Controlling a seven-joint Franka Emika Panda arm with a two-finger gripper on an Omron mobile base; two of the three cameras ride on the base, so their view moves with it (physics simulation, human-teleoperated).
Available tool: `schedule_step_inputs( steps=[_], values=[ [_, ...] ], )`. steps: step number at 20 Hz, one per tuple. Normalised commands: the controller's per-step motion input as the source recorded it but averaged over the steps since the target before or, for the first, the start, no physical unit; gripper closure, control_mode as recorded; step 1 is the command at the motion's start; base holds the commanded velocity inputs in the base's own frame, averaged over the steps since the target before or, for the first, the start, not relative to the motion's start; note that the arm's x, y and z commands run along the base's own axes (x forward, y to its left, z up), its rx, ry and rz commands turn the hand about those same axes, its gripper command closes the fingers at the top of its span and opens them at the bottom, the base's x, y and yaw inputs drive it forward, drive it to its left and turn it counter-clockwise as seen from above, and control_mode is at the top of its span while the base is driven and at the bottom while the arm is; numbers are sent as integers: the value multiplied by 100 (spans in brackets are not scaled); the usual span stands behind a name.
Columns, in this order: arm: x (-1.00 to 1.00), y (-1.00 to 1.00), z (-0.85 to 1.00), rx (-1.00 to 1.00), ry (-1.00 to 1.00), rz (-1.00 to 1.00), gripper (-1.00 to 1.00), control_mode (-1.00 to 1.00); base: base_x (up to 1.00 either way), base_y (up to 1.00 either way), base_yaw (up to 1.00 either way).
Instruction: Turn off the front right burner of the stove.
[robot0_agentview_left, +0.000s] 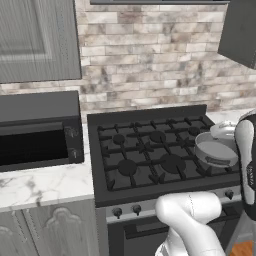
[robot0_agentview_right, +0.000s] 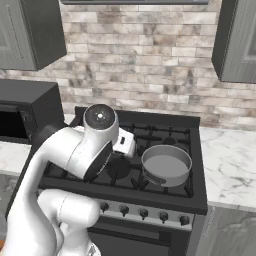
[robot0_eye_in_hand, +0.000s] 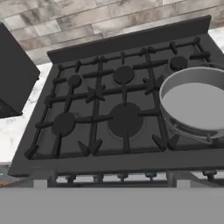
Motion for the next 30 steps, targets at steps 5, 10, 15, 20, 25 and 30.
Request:
schedule_step_inputs(
  steps=[5,10,15,20,25,30],
  values=[
    [-35,-38,0,9,-13,-6,-100,-100,0,0,0],
    [-20,-28,0,6,-11,-1,-100,-100,0,0,0],
    [-13,-36,0,1,-7,0,-100,-100,0,0,0],
    [-19,-49,-1,0,-5,0,-100,-100,0,0,0],
    [-20,-35,-6,0,-1,1,-100,-100,0,0,0],
    [-22,-39,-12,0,-2,1,-100,-100,0,0,0]
  ],
)
